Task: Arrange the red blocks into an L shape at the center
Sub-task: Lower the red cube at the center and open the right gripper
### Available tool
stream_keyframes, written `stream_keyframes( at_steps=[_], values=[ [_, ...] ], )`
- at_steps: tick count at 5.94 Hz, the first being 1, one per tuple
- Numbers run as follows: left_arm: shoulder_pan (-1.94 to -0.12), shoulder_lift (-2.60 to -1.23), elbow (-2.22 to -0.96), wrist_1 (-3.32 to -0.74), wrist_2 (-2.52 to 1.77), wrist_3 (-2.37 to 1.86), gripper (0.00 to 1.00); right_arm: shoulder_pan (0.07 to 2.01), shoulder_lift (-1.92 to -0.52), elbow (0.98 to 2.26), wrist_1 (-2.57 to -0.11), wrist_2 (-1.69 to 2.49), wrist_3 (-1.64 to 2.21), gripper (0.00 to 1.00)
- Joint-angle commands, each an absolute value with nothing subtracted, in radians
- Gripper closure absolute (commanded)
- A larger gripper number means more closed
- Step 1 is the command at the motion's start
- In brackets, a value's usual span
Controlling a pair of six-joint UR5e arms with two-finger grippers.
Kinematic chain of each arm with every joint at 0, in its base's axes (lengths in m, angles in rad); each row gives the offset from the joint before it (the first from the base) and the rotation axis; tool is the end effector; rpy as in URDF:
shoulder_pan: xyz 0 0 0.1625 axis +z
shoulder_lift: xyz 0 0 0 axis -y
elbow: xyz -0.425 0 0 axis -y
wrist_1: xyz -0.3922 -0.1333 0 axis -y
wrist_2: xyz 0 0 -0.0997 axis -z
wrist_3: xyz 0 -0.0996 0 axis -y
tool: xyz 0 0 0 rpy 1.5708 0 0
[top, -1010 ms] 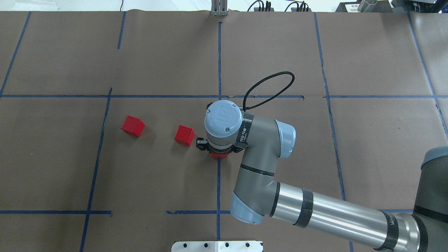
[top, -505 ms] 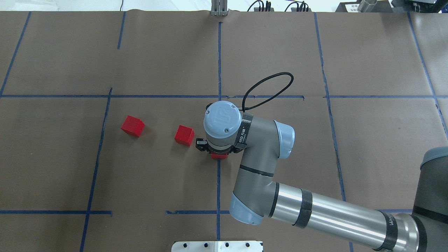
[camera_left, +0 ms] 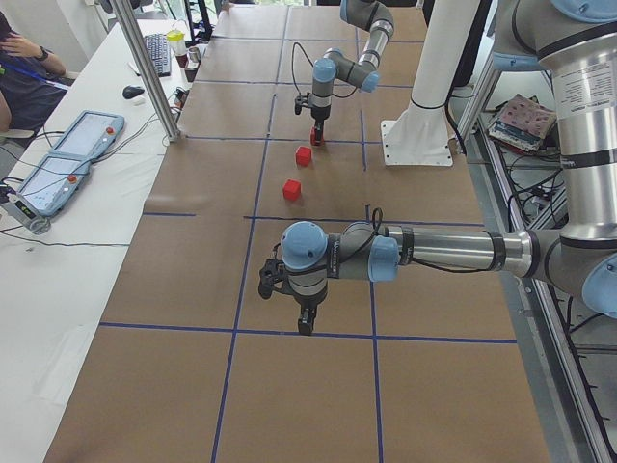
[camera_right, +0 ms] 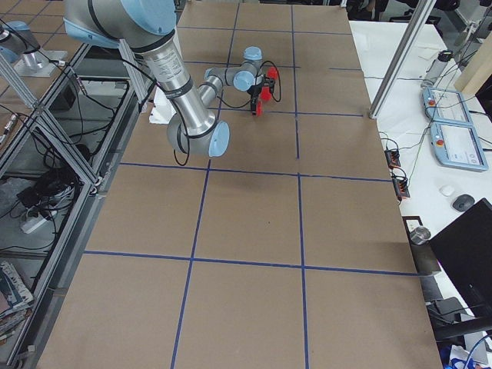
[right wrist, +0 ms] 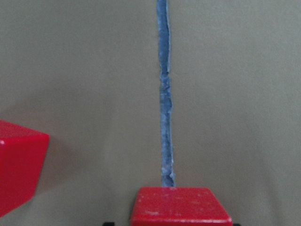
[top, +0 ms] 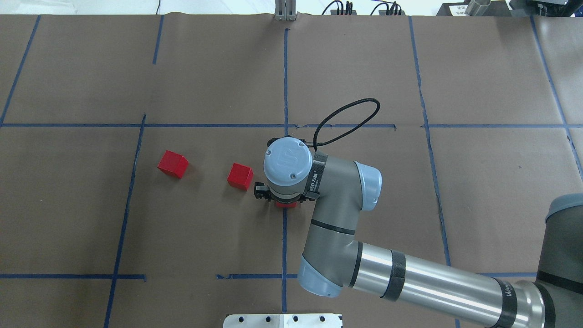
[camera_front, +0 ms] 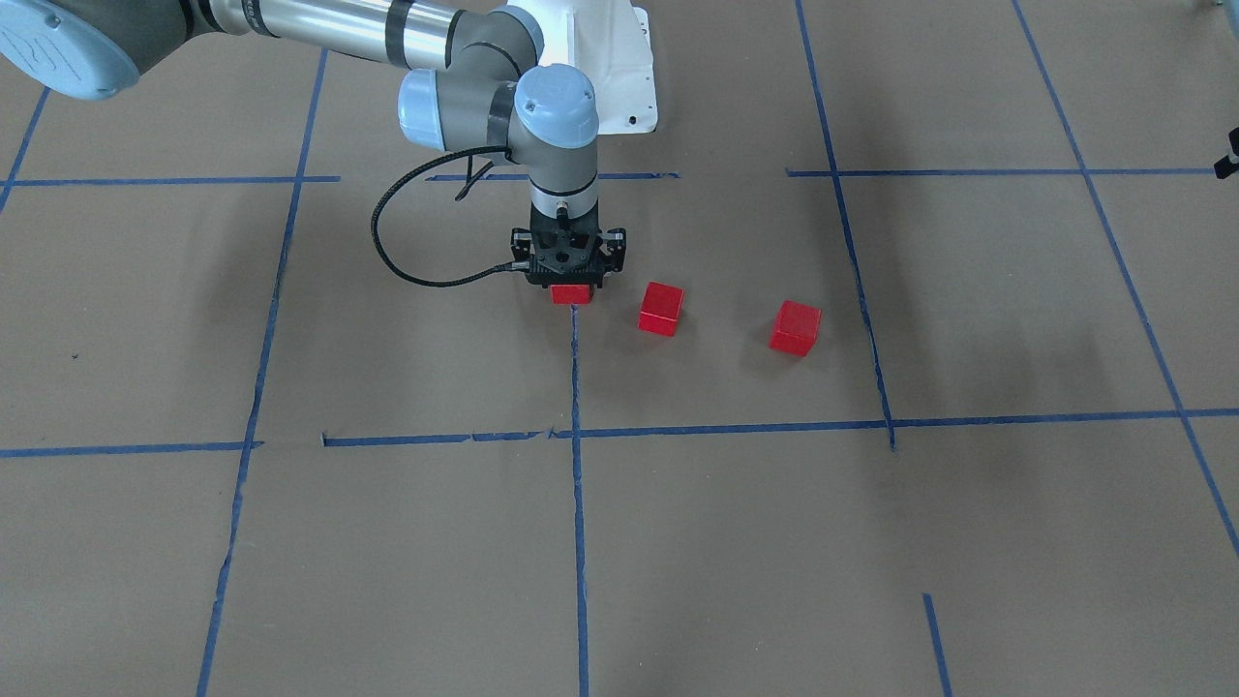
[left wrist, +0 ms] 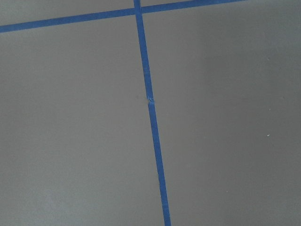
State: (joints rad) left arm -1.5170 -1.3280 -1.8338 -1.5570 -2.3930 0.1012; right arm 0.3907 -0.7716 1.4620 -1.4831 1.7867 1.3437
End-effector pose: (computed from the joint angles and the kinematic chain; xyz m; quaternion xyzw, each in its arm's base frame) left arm -0.0393 -0.3928 0.6343 0.0124 0.3994 0.0722 0.9138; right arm -0.6474 -0.3878 0.2084 0.0197 -0.3896 0.0344 0.9201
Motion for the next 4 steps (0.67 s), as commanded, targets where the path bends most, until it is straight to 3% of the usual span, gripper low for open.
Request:
stream_keyframes(
  at_steps=[1,4],
  values=[
    [-1.516,-1.328,-1.835,-1.557,-2.393,0.101,0.00,0.400,-0.770,1.479,-1.486,1.792,1.342,0.00],
    [-1.516,-1.331,-1.836,-1.557,-2.393,0.101,0.00,0.426,-0.769,1.587,-1.616,1.798,1.295,0.00]
  ],
)
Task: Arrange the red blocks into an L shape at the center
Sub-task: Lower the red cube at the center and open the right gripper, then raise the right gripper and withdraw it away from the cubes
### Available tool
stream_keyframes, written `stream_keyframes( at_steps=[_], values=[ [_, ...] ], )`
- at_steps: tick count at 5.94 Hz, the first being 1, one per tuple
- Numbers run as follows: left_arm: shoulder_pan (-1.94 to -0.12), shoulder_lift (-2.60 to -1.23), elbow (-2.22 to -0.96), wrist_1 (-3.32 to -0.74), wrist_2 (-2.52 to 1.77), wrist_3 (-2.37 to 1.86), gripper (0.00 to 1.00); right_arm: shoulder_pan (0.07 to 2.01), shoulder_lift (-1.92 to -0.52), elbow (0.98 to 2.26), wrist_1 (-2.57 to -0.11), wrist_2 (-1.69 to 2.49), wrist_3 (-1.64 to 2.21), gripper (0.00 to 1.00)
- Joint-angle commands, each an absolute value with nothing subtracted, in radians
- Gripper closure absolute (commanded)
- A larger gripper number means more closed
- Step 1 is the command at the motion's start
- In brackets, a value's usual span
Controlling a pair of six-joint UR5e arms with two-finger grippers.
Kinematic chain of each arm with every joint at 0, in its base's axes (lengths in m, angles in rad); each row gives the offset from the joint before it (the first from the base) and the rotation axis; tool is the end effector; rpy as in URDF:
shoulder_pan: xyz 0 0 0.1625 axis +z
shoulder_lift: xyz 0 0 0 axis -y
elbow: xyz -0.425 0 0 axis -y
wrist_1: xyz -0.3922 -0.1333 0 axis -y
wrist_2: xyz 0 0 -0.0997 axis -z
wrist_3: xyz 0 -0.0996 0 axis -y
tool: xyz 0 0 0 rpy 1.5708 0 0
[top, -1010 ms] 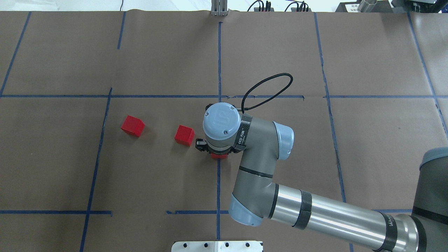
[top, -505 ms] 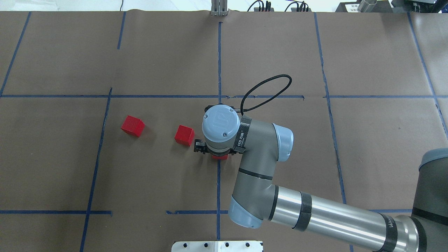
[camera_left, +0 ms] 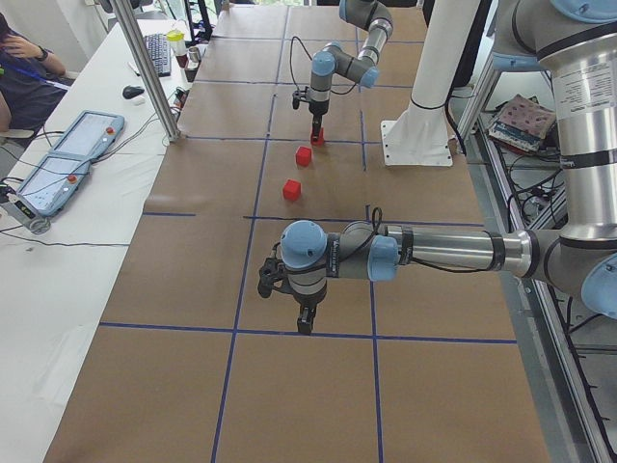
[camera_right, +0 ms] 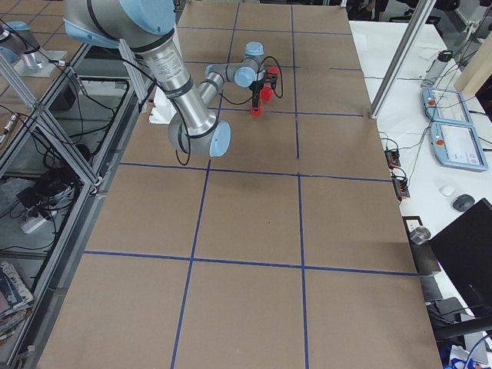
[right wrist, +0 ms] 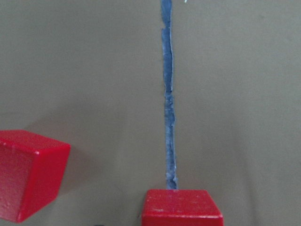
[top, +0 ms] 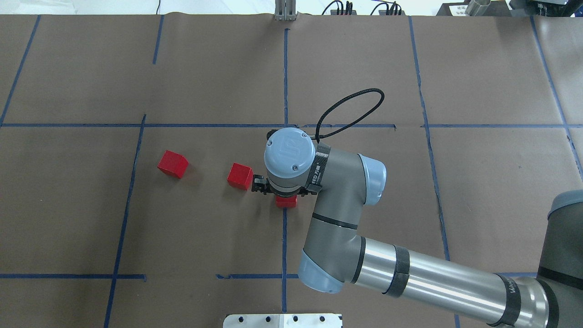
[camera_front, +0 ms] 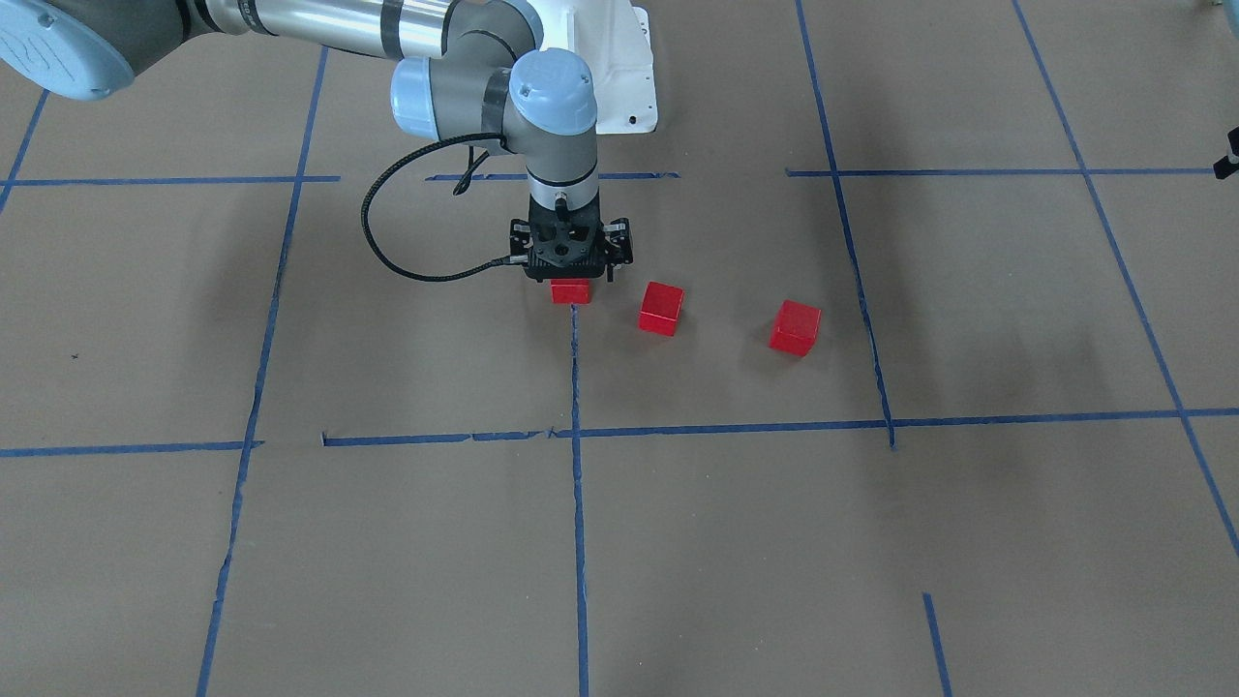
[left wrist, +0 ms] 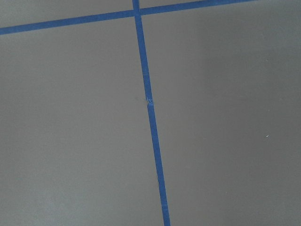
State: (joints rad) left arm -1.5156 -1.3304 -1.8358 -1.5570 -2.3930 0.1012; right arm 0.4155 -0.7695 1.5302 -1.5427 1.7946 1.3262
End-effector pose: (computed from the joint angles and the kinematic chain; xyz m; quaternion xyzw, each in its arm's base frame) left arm -0.0386 -0.3941 0.6323 0.0141 0.3994 0.0738 0.9137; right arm -0.6216 -0.3958 0.1855 0.0262 -0.3947 0.0356 0.9178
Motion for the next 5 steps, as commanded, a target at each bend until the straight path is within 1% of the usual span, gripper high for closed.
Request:
stream_keyframes(
  at_steps=[1,4,5],
  values=[
    [-1.516,-1.331,-1.838,-1.557,-2.395,0.100,0.00,0.442,-0.770,1.621,-1.638,1.819,1.289,0.00],
    [-1.516,-1.338,-1.839,-1.559,-2.393,0.101,0.00,0.540,-0.769,1.635,-1.637,1.915,1.253,0.00],
    [-1.516,-1.339,-1.856,-1.559,-2.395,0.103,0.00,0.627,-0.784,1.641,-1.650,2.001,1.179,0.00]
  ],
)
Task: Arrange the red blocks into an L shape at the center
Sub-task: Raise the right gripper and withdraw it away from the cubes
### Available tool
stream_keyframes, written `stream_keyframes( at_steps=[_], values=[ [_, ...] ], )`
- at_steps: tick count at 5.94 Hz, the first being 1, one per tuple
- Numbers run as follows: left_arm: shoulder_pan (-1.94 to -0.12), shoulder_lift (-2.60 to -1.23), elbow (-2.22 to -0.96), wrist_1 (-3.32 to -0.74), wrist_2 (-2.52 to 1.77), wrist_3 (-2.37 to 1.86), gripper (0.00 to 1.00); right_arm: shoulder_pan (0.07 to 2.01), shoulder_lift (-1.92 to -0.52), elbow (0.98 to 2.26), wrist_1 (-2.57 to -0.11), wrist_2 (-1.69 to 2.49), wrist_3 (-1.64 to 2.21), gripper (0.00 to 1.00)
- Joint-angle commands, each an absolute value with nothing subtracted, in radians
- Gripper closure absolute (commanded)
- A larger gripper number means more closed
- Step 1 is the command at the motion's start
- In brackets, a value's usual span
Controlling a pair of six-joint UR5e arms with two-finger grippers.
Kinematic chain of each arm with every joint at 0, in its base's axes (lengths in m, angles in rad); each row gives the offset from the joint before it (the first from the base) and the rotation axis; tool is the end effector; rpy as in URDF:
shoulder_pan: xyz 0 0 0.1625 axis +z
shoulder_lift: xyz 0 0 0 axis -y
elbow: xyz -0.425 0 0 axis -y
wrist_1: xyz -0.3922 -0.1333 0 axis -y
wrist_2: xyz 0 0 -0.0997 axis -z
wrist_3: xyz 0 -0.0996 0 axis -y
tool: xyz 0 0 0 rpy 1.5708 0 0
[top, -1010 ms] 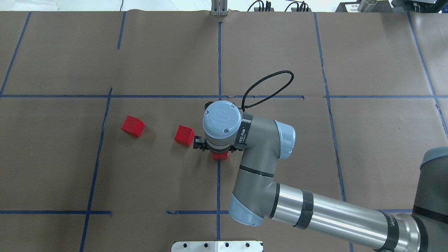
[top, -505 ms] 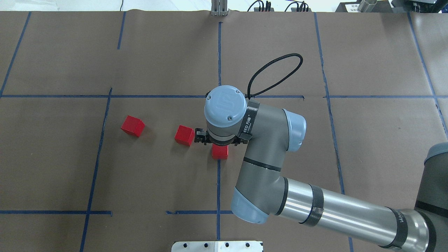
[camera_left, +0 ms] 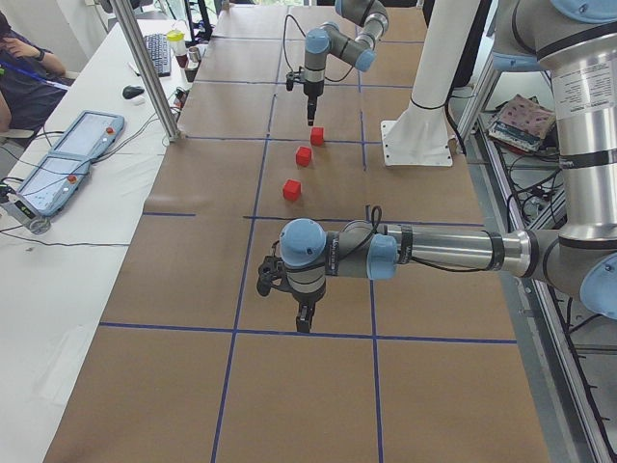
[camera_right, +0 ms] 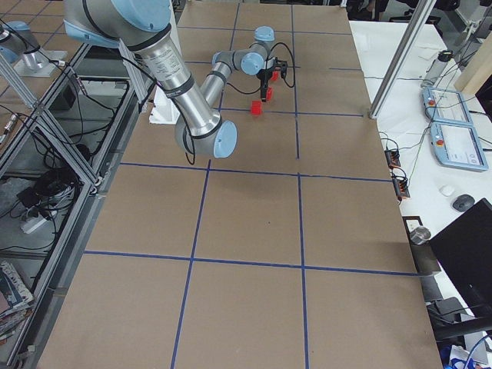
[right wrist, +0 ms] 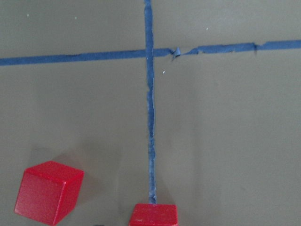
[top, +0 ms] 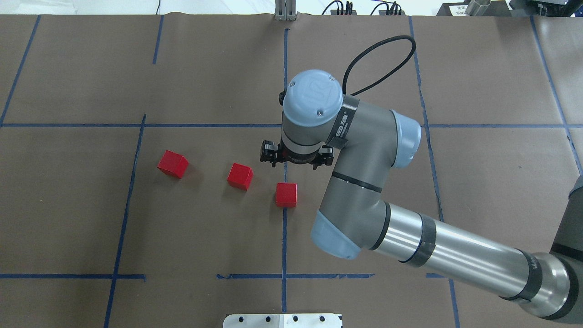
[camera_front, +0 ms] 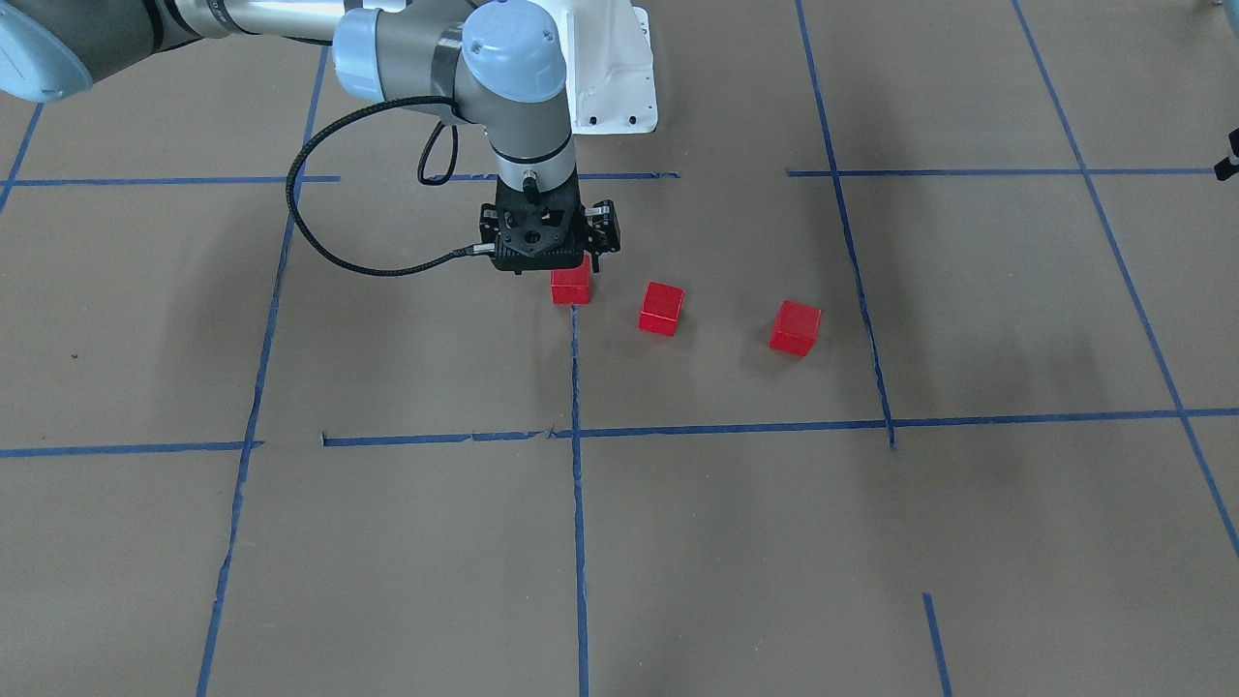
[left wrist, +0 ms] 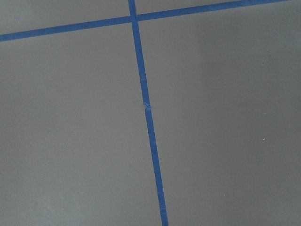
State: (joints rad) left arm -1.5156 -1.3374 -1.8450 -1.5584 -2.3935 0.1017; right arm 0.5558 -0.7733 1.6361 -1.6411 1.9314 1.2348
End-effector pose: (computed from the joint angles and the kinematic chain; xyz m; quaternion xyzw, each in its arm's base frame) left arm -0.0384 -0.3979 0.6249 0.0223 0.3994 0.0775 0.9132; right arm -0.5391 -0.4504 0.1559 0.0145 -0.4139 0.0307 0.9097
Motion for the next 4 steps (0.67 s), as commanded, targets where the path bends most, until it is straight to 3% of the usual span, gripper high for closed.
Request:
stream_keyframes(
  at_steps=[1,4],
  values=[
    [-1.516,-1.339,-1.852,-1.557,-2.393,0.103,0.00,0.732,-0.808,1.644,-1.696,2.076,1.051,0.00],
    [-1.514,-1.469,-1.838,-1.606,-2.405,0.098,0.00,1.048,-1.123,1.793,-1.730,2.198,0.470,0.00]
  ],
)
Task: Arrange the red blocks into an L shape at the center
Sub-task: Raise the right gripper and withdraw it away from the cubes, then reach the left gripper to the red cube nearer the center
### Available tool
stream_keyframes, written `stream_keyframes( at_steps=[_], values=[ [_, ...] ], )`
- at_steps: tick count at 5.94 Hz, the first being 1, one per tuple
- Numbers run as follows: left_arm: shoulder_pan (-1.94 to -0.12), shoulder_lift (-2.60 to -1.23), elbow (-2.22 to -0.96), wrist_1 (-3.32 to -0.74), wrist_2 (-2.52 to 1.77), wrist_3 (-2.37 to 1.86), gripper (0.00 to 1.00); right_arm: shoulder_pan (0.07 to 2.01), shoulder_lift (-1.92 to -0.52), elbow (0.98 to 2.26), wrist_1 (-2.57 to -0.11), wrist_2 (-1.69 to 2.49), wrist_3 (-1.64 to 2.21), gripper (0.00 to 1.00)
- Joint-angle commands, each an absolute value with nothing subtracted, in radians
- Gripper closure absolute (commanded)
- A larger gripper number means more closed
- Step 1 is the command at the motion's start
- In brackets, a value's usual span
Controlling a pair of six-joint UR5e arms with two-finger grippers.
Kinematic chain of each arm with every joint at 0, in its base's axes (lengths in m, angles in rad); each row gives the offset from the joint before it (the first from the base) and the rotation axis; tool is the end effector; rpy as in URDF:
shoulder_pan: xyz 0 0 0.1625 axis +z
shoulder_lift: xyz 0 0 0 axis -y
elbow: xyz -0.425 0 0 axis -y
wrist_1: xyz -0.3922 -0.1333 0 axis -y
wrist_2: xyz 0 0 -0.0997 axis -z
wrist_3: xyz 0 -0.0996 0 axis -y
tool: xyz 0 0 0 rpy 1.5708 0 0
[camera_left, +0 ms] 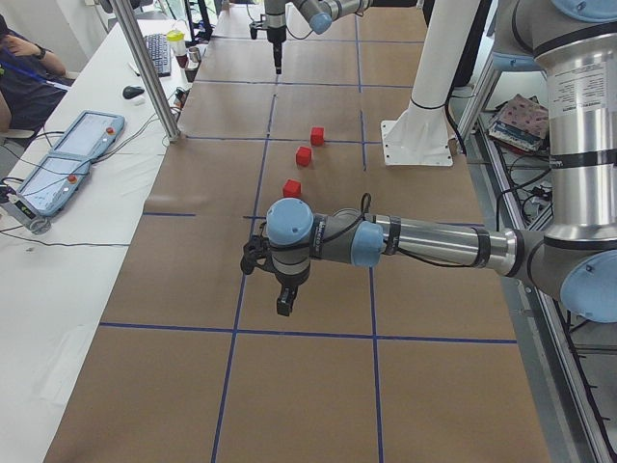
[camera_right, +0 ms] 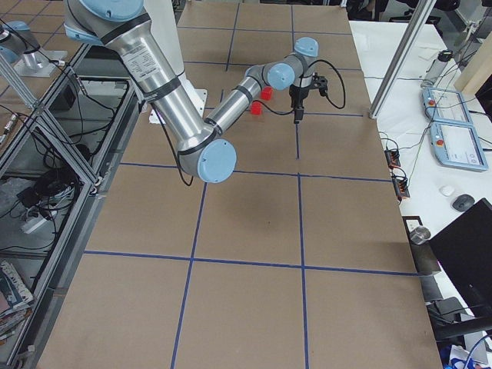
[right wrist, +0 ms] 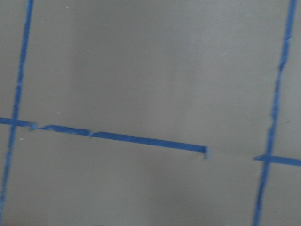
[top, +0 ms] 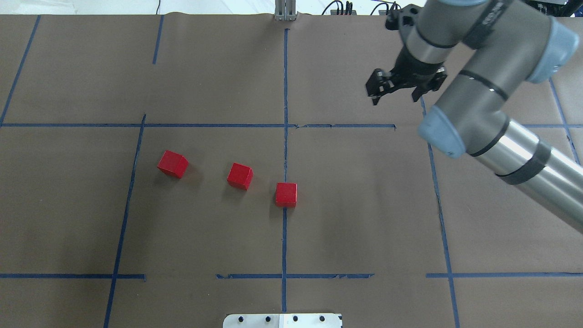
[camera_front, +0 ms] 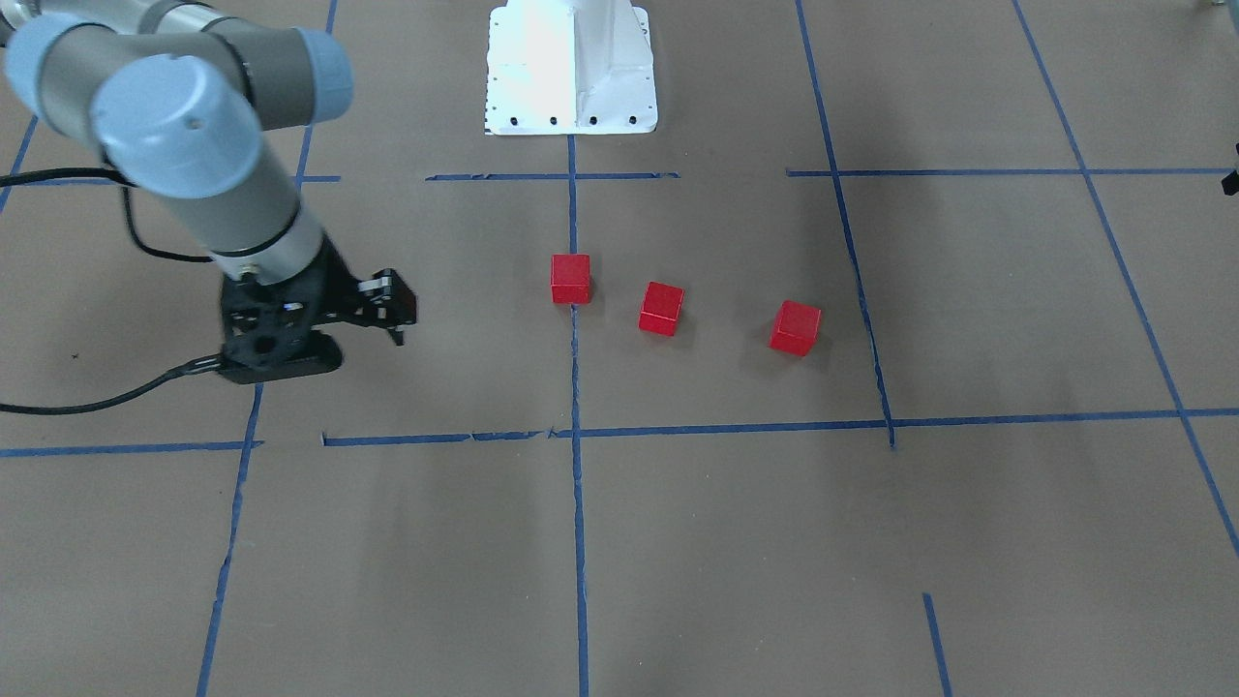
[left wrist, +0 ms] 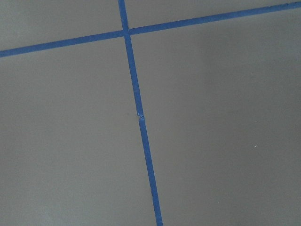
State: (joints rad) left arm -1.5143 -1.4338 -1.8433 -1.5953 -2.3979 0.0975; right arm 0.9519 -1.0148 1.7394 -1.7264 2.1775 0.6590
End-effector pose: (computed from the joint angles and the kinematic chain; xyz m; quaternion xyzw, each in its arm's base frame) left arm -0.0351 -0.4424 0.5812 0.0814 0.3990 0.1022 0.9076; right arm -0.3125 -0.5706 0.2787 0.0440 -0.3899 -0.0655 0.9175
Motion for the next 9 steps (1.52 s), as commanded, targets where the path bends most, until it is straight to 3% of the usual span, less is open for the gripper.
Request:
stream_keyframes(
  at_steps=[1,3,5,6,9],
  values=[
    [-1.511,-1.508,-1.845,-1.603,-2.410,0.094,0.00,1.134,-1.299,1.889,-1.730,2.221,0.289,0.00],
    [-1.444,-1.542,-1.868,-1.612,-2.418,0.091,0.00,1.349,-1.688,2.068,-1.721,2.298,-0.076,0.00],
    [-1.294,-1.592,-1.957,-1.614,-2.416,-0.022,0.00,1.638,-1.952,2.036,-1.718,2.310,-0.419,0.00],
    [-1.197,-1.670,-1.992,-1.614,-2.396,-0.216,0.00,1.739,-1.966,1.999,-1.720,2.312,-0.466,0.00],
    [-0.790,-1.955,-1.979,-1.603,-2.111,-0.721,0.00,1.692,-1.954,2.000,-1.717,2.301,-0.318,0.00]
  ],
)
